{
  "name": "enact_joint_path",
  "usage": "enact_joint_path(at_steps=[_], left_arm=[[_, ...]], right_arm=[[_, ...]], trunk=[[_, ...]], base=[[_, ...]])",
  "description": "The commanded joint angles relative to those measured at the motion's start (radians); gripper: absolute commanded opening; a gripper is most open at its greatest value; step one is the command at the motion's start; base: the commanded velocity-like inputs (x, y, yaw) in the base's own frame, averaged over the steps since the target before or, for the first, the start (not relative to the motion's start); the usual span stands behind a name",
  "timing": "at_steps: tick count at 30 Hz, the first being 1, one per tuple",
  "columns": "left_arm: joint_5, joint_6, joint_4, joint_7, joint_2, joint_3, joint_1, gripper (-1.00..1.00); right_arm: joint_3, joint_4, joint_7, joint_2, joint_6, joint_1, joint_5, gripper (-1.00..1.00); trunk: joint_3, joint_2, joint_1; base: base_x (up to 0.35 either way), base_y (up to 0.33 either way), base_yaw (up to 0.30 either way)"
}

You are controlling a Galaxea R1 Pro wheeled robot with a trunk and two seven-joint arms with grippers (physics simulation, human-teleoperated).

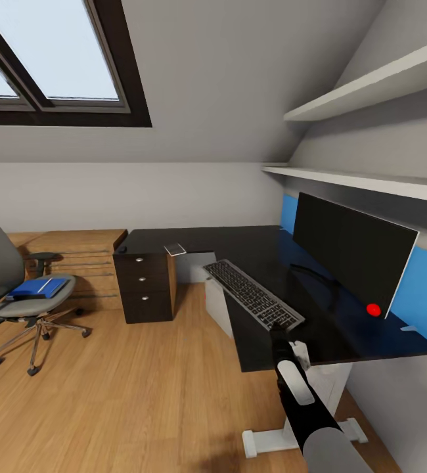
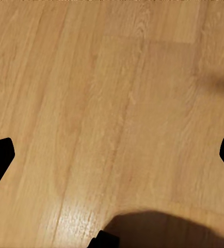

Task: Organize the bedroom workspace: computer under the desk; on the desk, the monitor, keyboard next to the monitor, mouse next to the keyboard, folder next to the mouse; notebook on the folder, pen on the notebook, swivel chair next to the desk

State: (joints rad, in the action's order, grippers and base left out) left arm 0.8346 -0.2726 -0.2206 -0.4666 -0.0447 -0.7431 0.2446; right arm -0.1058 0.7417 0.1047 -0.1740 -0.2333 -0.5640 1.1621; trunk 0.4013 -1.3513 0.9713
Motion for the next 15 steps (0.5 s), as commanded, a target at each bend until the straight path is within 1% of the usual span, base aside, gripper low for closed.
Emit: enact_joint_path(at_steps=[1,8,15], left_arm=[[0.009,-0.005,0.000,-0.005,0.000,-0.009,0.001,1.00],[0.009,-0.005,0.000,-0.005,0.001,-0.009,0.001,1.00],[0.009,-0.005,0.000,-0.006,0.001,-0.009,0.001,1.00]], right_arm=[[-0.001,0.000,0.001,-0.001,-0.002,-0.001,0.010,-1.00],[-0.002,-0.004,0.006,-0.001,-0.001,-0.001,0.011,-1.00],[-0.006,-0.011,0.003,0.000,-0.002,-0.001,0.009,-1.00]], trunk=[[0.001,-0.001,0.000],[0.001,-0.001,0.000],[0.001,-0.001,0.000]], base=[[0.000,0.000,0.000],[0.006,0.000,0.000],[0.279,0.000,0.000]])
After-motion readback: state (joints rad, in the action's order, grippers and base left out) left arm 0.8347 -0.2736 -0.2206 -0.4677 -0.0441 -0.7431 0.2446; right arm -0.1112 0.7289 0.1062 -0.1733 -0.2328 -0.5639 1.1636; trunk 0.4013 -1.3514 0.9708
